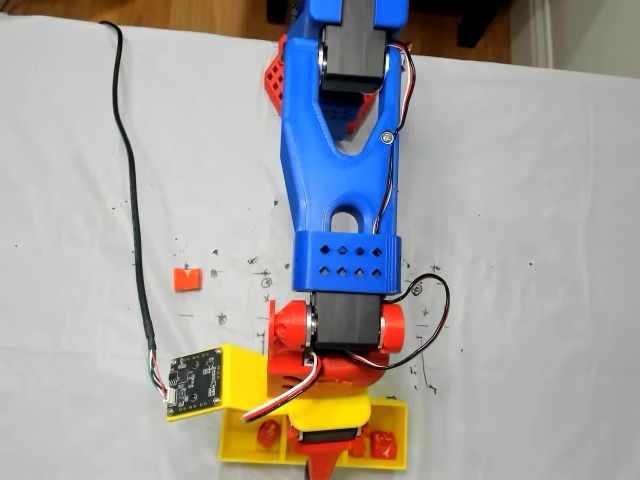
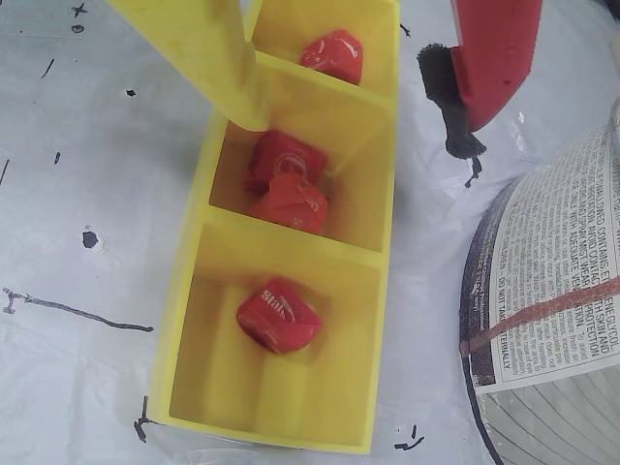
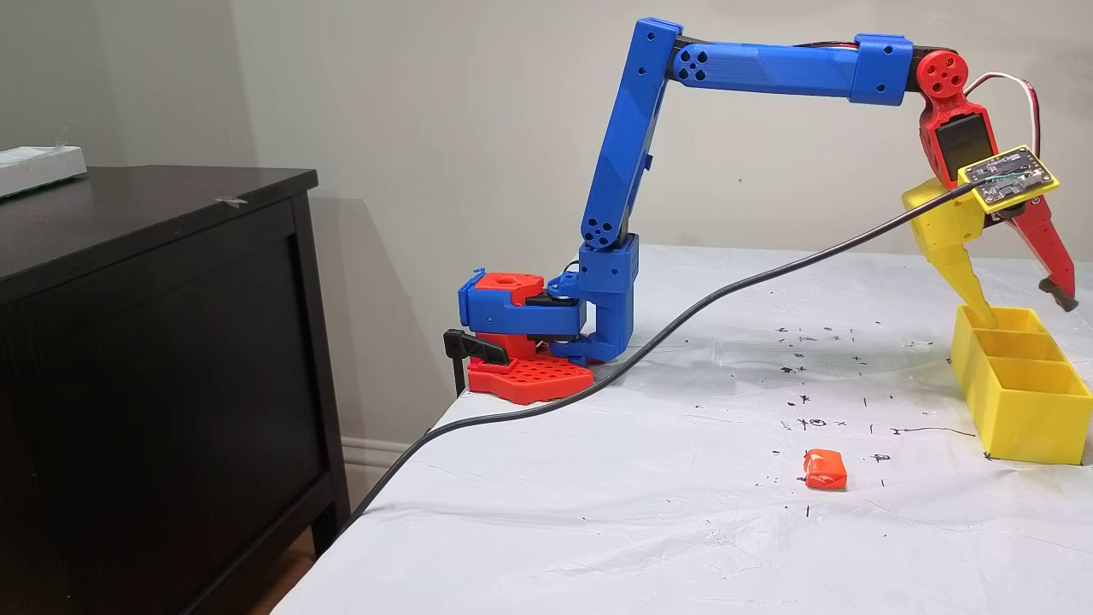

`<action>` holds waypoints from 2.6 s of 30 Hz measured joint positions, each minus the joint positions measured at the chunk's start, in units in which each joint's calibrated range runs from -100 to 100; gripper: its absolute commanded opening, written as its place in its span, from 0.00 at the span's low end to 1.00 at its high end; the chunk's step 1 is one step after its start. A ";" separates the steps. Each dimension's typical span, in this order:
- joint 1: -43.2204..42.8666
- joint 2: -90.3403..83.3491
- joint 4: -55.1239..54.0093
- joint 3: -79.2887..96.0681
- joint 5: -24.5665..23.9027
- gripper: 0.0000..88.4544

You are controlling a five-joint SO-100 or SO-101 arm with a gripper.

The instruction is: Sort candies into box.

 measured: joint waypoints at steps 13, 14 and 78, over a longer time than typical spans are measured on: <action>0.55 -0.34 0.95 0.34 0.78 0.00; 0.78 -0.93 1.03 0.94 0.78 0.00; 31.29 -11.51 0.48 29.68 22.66 0.33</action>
